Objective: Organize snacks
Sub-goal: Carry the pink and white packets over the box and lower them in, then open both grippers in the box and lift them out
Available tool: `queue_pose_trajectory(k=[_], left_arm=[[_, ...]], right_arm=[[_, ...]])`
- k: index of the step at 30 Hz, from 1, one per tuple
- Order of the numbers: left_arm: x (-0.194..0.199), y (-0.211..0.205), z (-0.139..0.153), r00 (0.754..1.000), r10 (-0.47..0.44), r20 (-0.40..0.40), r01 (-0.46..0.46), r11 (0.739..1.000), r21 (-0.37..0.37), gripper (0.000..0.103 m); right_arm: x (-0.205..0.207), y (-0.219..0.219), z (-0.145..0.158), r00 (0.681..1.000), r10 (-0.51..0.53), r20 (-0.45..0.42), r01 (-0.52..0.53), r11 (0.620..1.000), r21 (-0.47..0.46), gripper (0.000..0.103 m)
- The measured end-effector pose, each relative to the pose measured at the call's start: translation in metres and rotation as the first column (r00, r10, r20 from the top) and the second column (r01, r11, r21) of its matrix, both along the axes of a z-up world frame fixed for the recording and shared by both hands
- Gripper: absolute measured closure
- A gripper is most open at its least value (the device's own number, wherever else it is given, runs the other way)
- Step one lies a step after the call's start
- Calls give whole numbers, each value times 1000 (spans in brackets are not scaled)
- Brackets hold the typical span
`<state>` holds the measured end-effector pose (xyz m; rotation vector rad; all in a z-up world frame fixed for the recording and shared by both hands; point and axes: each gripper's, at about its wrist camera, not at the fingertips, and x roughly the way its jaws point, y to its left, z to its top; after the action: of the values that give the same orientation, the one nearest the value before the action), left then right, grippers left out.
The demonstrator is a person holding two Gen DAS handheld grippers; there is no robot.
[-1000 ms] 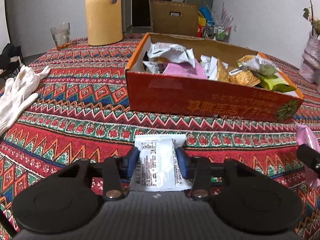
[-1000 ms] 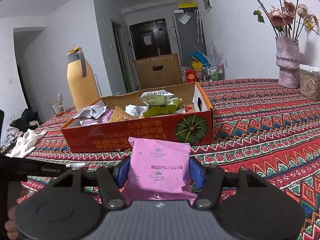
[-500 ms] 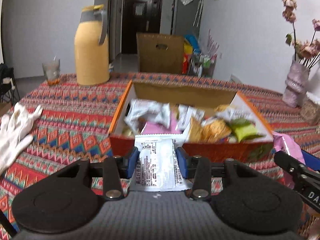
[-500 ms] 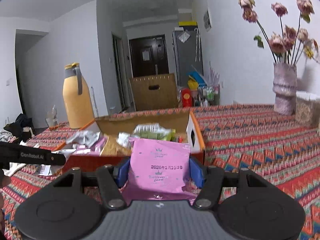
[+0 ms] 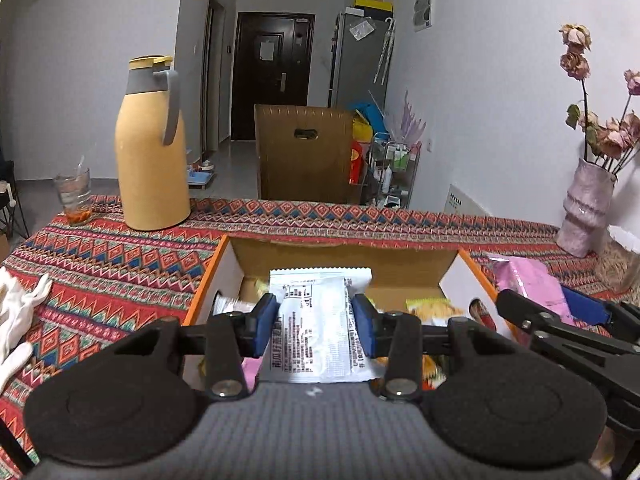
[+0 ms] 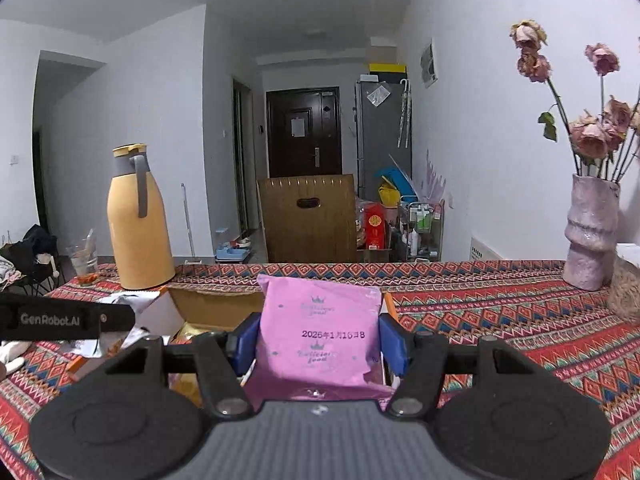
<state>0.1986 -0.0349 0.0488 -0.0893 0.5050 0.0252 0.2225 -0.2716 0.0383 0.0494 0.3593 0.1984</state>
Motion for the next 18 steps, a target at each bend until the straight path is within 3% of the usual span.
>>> queue_pose_trajectory(k=[11,18], left_arm=[[46,-2,-24,999,32,-1,-32,999,24,61],[61,3,-45,998,35,-55,-35,999,16,61]], right_arm=[[62,10,-16,999,-17,-49,17,1000,1,42],[78,13,-37,995,-12,-95,13,1000,5,42]])
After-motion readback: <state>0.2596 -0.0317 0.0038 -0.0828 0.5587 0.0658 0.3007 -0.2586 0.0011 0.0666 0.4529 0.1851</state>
